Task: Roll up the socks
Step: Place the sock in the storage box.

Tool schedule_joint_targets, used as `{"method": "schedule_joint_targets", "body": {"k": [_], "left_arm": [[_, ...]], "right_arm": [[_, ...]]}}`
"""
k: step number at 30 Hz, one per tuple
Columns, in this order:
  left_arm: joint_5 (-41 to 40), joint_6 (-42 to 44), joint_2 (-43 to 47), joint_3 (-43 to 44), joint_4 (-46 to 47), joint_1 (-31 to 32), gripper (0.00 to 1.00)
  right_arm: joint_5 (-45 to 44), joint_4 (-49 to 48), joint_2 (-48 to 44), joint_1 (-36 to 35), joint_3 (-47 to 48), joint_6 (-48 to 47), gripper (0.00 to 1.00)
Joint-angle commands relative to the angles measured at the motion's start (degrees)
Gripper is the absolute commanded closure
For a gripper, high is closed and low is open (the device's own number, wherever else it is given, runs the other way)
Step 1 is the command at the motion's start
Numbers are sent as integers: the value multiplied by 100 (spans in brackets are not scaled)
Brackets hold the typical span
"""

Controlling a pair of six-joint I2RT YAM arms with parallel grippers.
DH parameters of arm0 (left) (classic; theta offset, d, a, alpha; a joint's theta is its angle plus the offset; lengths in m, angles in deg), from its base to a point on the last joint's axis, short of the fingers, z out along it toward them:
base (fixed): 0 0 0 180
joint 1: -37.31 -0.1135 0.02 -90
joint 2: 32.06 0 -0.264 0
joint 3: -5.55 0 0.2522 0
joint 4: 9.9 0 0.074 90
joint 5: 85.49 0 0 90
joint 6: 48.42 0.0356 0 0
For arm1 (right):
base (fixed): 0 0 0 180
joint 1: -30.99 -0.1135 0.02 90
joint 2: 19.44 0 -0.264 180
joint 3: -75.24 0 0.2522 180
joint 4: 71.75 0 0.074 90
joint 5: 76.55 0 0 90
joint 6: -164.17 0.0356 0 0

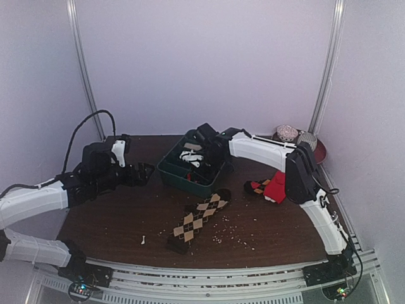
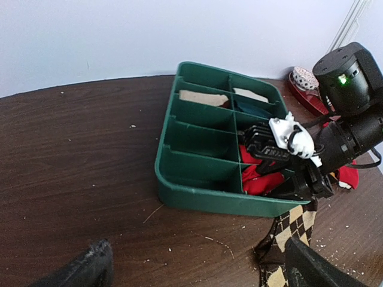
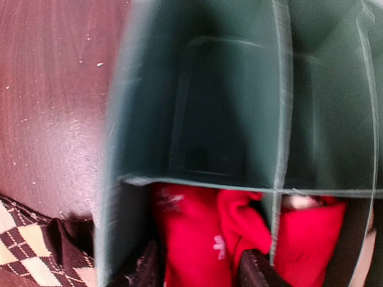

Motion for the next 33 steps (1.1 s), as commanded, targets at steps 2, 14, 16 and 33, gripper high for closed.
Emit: {"method": "schedule_joint_targets", "body": {"k": [2, 14, 16, 33], "left_arm": [[42, 71, -23, 85, 195, -32, 2], [66, 21, -21, 24, 130, -34, 2], [69, 16, -25, 11, 132, -36, 2], [88, 47, -258, 102, 109, -29, 2]], "right_arm": [[-487, 93, 62, 36, -416, 427, 49], [-398, -133, -292, 65, -516, 861, 42], [-379, -232, -370, 67, -600, 934, 40], [14, -1191, -1316, 164, -1380, 1600, 65]]}}
